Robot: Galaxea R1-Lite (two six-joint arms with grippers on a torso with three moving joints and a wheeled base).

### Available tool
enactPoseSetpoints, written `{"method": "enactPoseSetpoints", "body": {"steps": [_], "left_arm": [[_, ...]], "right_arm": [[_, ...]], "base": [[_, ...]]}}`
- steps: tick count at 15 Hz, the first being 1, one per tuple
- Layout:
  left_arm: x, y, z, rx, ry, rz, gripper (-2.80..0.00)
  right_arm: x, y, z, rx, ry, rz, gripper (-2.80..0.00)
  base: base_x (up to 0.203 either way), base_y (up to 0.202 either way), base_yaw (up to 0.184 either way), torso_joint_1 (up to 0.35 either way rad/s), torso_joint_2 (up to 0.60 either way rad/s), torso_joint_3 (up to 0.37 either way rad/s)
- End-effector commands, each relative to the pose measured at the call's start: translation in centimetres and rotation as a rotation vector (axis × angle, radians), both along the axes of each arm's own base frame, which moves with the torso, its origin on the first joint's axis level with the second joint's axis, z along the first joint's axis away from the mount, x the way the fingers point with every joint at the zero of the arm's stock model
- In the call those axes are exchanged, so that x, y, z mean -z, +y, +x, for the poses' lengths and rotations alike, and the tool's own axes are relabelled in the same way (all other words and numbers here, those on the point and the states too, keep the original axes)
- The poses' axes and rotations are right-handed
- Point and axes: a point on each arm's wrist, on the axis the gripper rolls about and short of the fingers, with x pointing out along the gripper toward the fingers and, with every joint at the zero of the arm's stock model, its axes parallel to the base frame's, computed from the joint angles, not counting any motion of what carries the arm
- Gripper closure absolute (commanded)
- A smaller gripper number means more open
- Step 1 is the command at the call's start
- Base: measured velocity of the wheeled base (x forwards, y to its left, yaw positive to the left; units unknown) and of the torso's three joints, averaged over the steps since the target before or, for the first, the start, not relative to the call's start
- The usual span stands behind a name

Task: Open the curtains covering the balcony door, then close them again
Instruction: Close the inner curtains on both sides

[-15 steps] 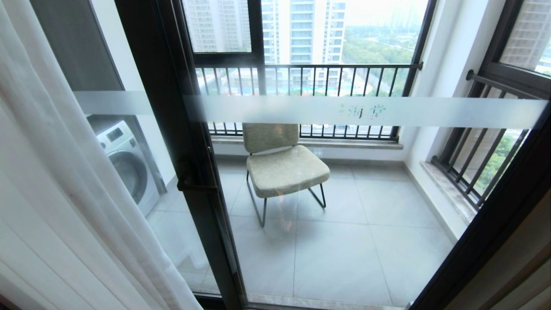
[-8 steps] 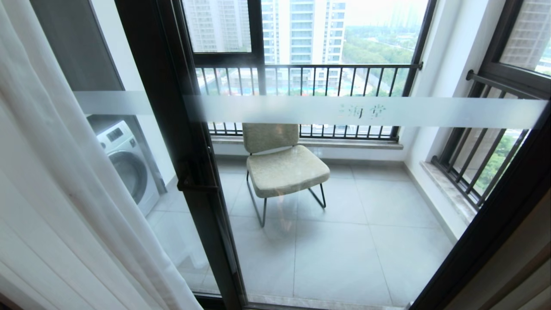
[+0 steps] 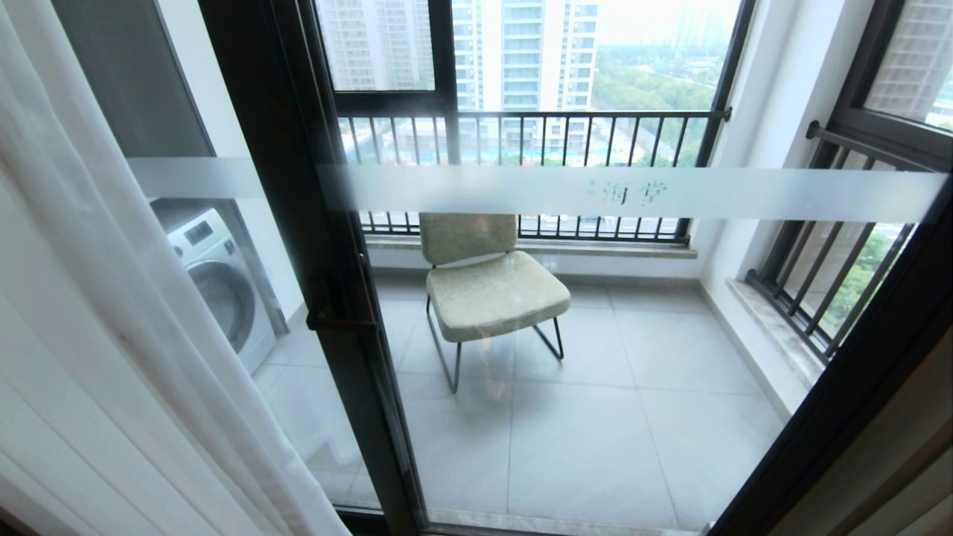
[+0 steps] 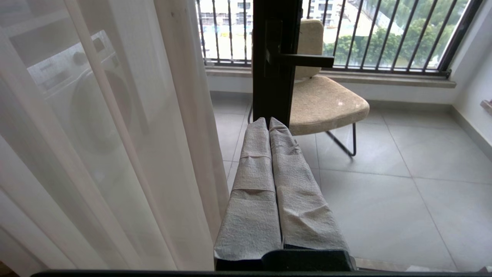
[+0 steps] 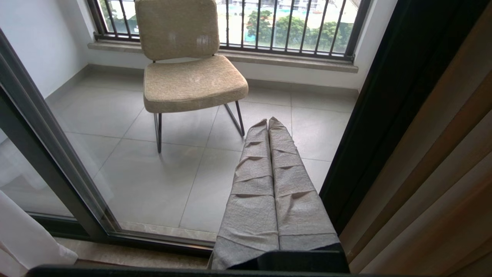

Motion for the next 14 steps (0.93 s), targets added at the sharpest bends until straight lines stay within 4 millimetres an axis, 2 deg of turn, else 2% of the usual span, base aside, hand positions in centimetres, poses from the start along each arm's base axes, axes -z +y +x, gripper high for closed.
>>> {"method": "enactPoseSetpoints", "body": {"steps": [1, 12, 14], "left_arm": [[0.0, 0.0, -0.02, -0.001, -0.003, 0.0, 0.0], [0.0, 0.0, -0.02, -0.001, -0.003, 0.0, 0.0], [0.0, 0.0, -0.02, -0.001, -0.003, -0.002, 0.0]], "right_arm": [[0.0, 0.0, 0.0, -0.001, -0.001, -0.001, 0.0], [0.0, 0.0, 0.0, -0.001, -0.001, -0.001, 0.0], [0.0, 0.0, 0.0, -0.001, -0.001, -0.001, 0.0]], "base": [[0.0, 0.0, 0.0, 0.0, 0.0, 0.0], [0.0, 0.0, 0.0, 0.0, 0.0, 0.0], [0.001, -0.122, 0.011, -0.002, 0.0, 0.002]]}}
